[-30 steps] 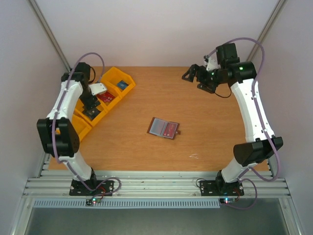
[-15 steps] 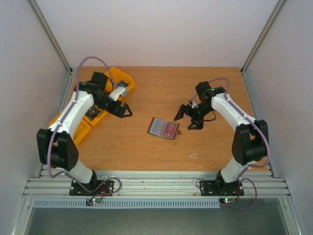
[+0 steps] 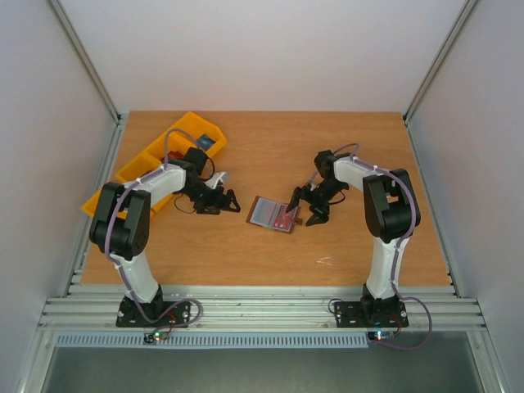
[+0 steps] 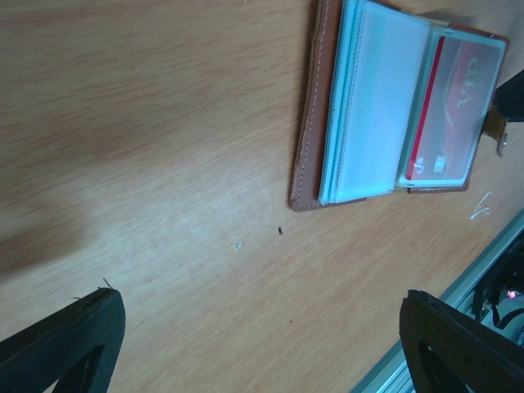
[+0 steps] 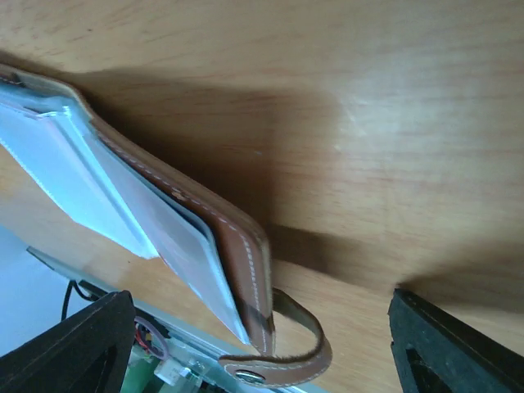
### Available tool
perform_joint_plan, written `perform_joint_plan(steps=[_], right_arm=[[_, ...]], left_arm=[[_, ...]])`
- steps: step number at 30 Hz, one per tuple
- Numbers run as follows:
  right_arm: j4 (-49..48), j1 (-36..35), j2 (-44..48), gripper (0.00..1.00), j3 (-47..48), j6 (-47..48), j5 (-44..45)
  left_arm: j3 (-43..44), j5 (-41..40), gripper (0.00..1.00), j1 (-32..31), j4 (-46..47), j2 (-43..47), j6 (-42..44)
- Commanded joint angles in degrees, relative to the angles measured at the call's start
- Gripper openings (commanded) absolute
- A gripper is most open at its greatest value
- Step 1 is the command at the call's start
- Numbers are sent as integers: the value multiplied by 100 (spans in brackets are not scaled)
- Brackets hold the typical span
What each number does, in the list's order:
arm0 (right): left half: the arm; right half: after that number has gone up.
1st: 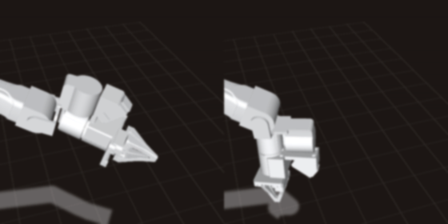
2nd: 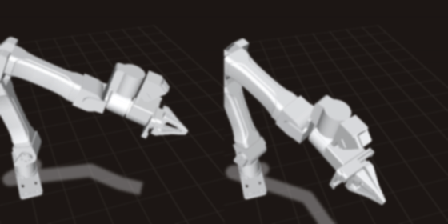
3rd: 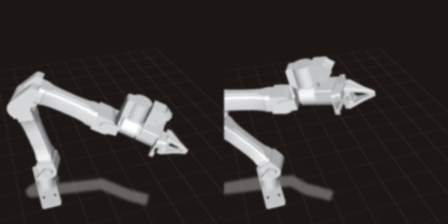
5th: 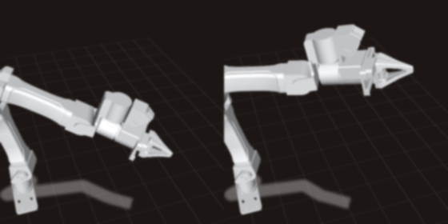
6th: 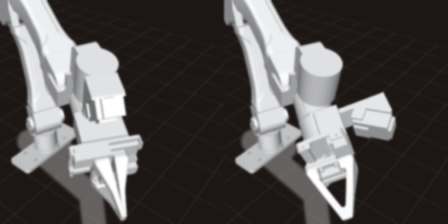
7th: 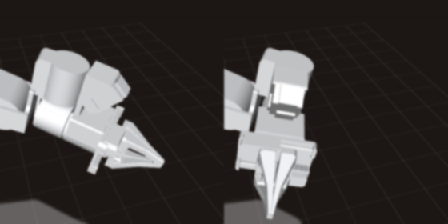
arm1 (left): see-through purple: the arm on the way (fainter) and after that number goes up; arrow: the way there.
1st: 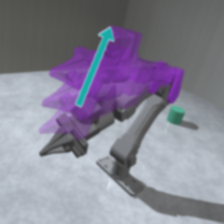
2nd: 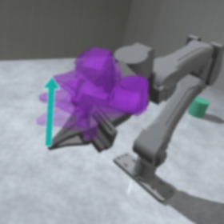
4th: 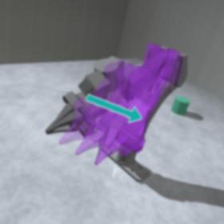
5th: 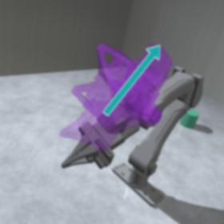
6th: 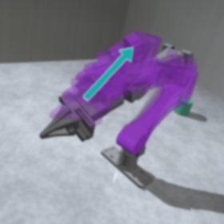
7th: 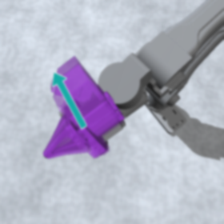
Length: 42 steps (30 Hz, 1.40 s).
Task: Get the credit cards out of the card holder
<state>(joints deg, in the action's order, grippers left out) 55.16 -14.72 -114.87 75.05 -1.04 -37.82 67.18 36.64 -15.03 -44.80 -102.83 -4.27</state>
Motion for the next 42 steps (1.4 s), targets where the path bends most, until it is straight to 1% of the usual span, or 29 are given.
perform_joint_plan(steps=[1, 3, 7, 9, 11, 13, 15, 16, 17, 19, 21, 23, 26, 27, 29, 32, 35, 38, 42], right_arm=[[-348, -33, -308, 84, 137, 387, 20], [-706, -42, -325, 79, 62, 315, -238], [-1253, -52, -368, 62, -62, 164, -630], [-1425, -48, -412, 51, -90, 194, -656], [-1511, -48, -488, 42, -61, 284, -668], [-1554, -48, -553, 33, 15, 375, -864], [-1641, -48, -523, 20, 49, 470, -1017], [-1644, -48, -482, 10, 64, 522, -1066], [-1609, -53, -422, 3, 96, 596, -1114], [-1516, -49, -204, 1, 144, 746, -1276], [-1345, -48, 149, 1, 221, 950, -1400], [-960, -83, 601, 1, 398, 1307, -1389], [-180, -195, 1375, 1, 848, 1882, -1099], [91, -230, 1570, 1, 1029, 2016, -1017], [630, -342, 1911, 1, 1415, 2217, -847], [1066, -544, 2293, 1, 1903, 2424, -833], [1487, -868, 2530, 1, 2484, 2678, -893], [1897, -1297, 2632, 1, 3083, 3019, -1118], [1826, -1447, 2775, 1, 3475, 3054, -1701]], left_arm=[[-59, 118, 92, -134, 475, -245, -220], [-39, 137, 92, -152, 497, -309, -240], [19, 153, 93, -189, 518, -401, -226], [39, 155, 93, -206, 522, -434, -194], [65, 143, 93, -223, 518, -456, -152], [103, 177, 93, -249, 464, -451, -84], [171, 202, 93, -280, 378, -396, 38], [212, 210, 93, -295, 311, -358, 93], [269, 239, 93, -305, 236, -301, 177], [434, 333, 94, -300, -23, -139, 369], [686, 665, 95, -304, -372, 134, 811], [886, 1000, 95, -295, -689, 432, 1228], [1330, 1378, 95, -295, -1450, 832, 1837], [1479, 1452, 95, -293, -1756, 980, 2075], [1788, 1496, 99, -292, -2421, 1256, 2537], [2138, 1396, 99, -285, -3081, 1676, 3126], [2474, 1596, 99, -290, -3669, 2028, 3713], [2738, 1782, 99, -287, -3933, 2359, 3939], [2819, 1907, 99, -285, -4041, 2652, 4161]])
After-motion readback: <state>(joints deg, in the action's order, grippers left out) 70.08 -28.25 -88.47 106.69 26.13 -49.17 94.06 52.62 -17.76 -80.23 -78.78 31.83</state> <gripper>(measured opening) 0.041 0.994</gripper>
